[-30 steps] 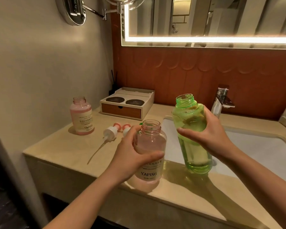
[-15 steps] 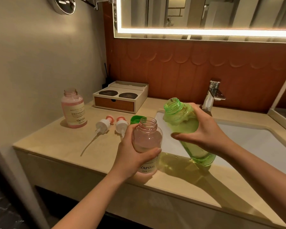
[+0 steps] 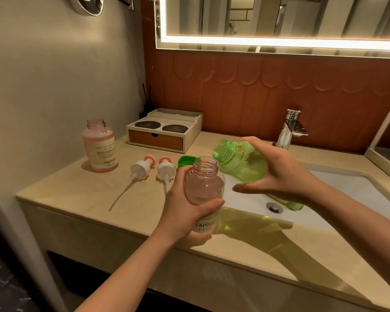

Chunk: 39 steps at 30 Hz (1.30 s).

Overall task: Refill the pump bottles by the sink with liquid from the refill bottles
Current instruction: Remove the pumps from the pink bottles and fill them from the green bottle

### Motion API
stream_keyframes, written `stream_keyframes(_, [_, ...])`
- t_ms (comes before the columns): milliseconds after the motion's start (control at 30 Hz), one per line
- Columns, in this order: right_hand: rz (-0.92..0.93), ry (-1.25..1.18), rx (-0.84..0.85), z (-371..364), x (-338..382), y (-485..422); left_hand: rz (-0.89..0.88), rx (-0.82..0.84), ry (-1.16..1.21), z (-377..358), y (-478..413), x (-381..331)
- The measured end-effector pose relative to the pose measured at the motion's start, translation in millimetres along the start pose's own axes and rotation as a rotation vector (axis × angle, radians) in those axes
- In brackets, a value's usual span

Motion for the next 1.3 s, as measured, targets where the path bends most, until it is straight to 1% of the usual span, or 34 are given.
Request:
stream_keyframes(133, [0.037,0.08,0.002,4,9,-2,-0.004,-0.001,-0.001,0,0,2])
stream_keyframes(267, [0.025,0.168,0.017,7,12,-3,-0.005,-0.002,-0.001,-1,0,1])
stream_keyframes(467, [0.014,0.237,0.046,11,18,-7,-0.009,0.003,0.0,-1,0,0])
stream_keyframes(667, [0.012,0.386,0.056,14,22,-9,0.003,0.02,0.013,-1,0,-2])
stream_keyframes(1133, [0.03,0.534,0.091,16,28,-14,0.002,0.024,0.014,-1,0,-3])
stream_keyframes(1300, [0.038,0.553,0.096,17,29,-15,-0.008,0.016,0.004,-1,0,-2])
Point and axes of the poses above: each hand's wrist, its own y-axis away from the middle knuckle, its own z-axis out of the back of the hand, x = y × z, the point moved 6 cm from there along -y, towards the middle knuckle, and after that the axes turned 11 degrees about -y, right-handed, at the moved point
